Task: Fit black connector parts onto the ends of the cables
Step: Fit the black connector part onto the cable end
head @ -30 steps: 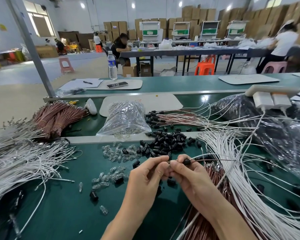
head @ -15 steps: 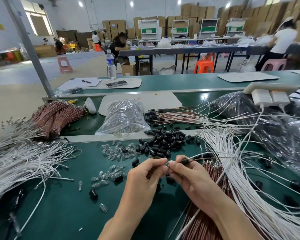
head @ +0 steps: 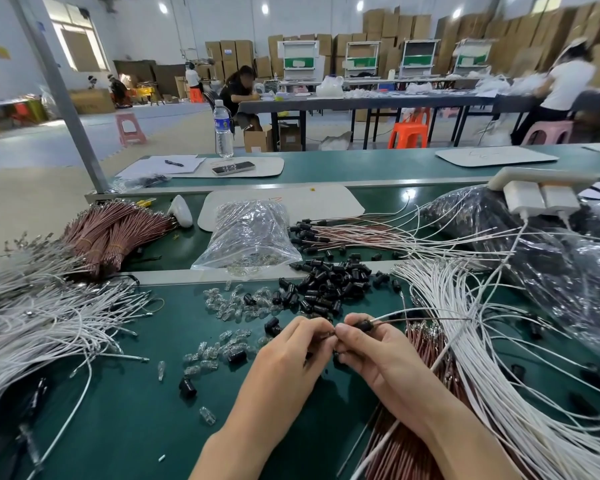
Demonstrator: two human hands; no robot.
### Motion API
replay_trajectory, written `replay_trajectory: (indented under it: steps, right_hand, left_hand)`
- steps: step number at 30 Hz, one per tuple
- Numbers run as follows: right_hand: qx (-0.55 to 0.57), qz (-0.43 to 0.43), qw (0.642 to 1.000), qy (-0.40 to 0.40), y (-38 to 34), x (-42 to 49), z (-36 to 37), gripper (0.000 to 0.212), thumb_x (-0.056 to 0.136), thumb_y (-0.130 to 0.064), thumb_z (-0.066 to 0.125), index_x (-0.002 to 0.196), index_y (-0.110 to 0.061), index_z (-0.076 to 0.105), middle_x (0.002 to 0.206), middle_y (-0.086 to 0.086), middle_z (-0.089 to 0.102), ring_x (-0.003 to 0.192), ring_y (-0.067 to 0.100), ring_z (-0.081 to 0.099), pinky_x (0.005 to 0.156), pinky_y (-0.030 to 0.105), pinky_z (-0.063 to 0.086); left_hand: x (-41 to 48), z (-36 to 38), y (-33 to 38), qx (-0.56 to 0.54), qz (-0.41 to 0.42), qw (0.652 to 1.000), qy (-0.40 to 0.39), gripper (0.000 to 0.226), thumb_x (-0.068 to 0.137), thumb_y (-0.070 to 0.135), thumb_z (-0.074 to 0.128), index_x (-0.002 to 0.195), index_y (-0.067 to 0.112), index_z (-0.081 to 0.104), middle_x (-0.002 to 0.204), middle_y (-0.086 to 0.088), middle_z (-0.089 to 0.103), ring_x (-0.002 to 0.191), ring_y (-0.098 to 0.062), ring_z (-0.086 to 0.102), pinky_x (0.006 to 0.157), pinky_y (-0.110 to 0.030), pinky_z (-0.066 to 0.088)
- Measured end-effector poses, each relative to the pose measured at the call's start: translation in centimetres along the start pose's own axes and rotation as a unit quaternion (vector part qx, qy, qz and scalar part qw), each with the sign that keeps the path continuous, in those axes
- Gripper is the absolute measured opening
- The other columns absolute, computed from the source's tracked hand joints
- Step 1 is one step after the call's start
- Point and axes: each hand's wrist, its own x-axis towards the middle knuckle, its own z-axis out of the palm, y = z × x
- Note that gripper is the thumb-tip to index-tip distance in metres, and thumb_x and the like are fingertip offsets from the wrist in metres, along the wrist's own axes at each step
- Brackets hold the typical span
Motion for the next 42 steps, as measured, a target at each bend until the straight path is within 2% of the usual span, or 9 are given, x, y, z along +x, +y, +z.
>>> replay_trajectory:
  steps: [4,7,12,15,19,22,27,37,42]
  right_hand:
    - [0.003,-0.006,1.000,0.011,0.1,0.1,-0.1,0.022,0.072,-0.009,0.080,0.091,-0.008,0.069,0.076,0.012,0.064,0.066,0.016,0.066,0.060,0.022,0.057]
    - [-0.004,-0.009,1.000,0.018,0.2,0.1,-0.2,0.032,0.069,-0.010,0.080,0.096,-0.007,0.063,0.073,0.009,0.064,0.064,0.015,0.065,0.059,0.022,0.056]
    - [0.000,-0.025,1.000,0.016,0.0,-0.2,0.1,0.058,0.070,-0.019,0.082,0.122,-0.007,0.061,0.084,0.014,0.071,0.074,0.018,0.070,0.065,0.022,0.058]
    - [0.026,-0.033,0.999,0.026,-0.2,-0.3,0.3,0.043,0.083,-0.030,0.072,0.120,-0.008,0.067,0.099,0.018,0.074,0.081,0.021,0.073,0.066,0.024,0.060]
    - [0.043,-0.044,0.996,0.061,-0.3,-0.1,0.2,0.023,0.085,-0.024,0.067,0.093,-0.009,0.082,0.087,0.013,0.074,0.074,0.017,0.073,0.062,0.023,0.060]
    - [0.030,-0.032,0.998,0.040,-0.3,-0.2,0.4,0.026,0.080,-0.025,0.071,0.098,-0.008,0.081,0.090,0.012,0.075,0.076,0.016,0.073,0.064,0.023,0.060]
    - [0.011,-0.013,1.000,-0.007,-0.1,-0.4,0.7,0.031,0.082,-0.027,0.072,0.105,-0.007,0.079,0.098,0.014,0.076,0.082,0.017,0.073,0.069,0.024,0.059]
    - [0.013,-0.008,1.000,-0.018,0.1,-0.5,0.8,0.033,0.081,-0.028,0.073,0.105,-0.007,0.079,0.101,0.017,0.075,0.084,0.017,0.073,0.074,0.024,0.059]
    - [-0.020,-0.052,0.997,0.047,0.3,-0.3,1.2,0.021,0.077,-0.025,0.077,0.096,-0.019,0.081,0.086,0.009,0.073,0.079,0.016,0.072,0.071,0.025,0.058]
  left_hand:
    - [0.0,0.0,0.0,0.005,0.003,1.000,0.016,0.016,0.098,0.042,0.054,0.112,0.036,0.058,0.104,0.023,0.059,0.091,0.002,0.063,0.076,-0.017,0.049]
    - [0.1,-0.1,-0.1,0.021,0.012,0.999,0.026,0.016,0.097,0.041,0.057,0.109,0.031,0.061,0.100,0.021,0.060,0.086,0.000,0.063,0.073,-0.019,0.050]
    - [0.1,-0.2,-0.1,0.022,0.013,0.999,0.037,0.015,0.098,0.043,0.053,0.107,0.033,0.060,0.098,0.021,0.059,0.086,0.002,0.061,0.073,-0.012,0.046]
    - [0.1,-0.3,-0.1,0.011,-0.004,0.998,0.064,0.011,0.097,0.044,0.055,0.105,0.037,0.058,0.099,0.022,0.060,0.089,0.005,0.061,0.077,-0.009,0.045]
    - [0.0,-0.4,-0.3,0.000,-0.012,0.997,0.077,0.009,0.099,0.046,0.056,0.104,0.039,0.058,0.098,0.022,0.060,0.089,0.000,0.063,0.077,-0.017,0.049]
    - [0.0,-0.2,-0.2,-0.007,-0.009,0.997,0.076,0.012,0.098,0.046,0.054,0.104,0.037,0.058,0.097,0.021,0.061,0.087,0.000,0.063,0.075,-0.016,0.049]
    - [0.0,-0.1,0.1,-0.024,-0.008,0.997,0.074,0.007,0.098,0.043,0.061,0.105,0.043,0.058,0.103,0.025,0.061,0.090,0.005,0.063,0.077,-0.005,0.044]
    - [-0.2,0.7,-0.2,-0.095,-0.043,0.988,0.111,0.018,0.087,0.032,0.069,0.104,0.036,0.067,0.101,0.024,0.069,0.091,0.003,0.068,0.077,-0.007,0.048]
    - [0.4,0.7,-0.5,-0.072,-0.049,0.990,0.109,0.015,0.092,0.027,0.068,0.106,0.033,0.071,0.099,0.023,0.068,0.094,0.001,0.067,0.079,-0.009,0.047]
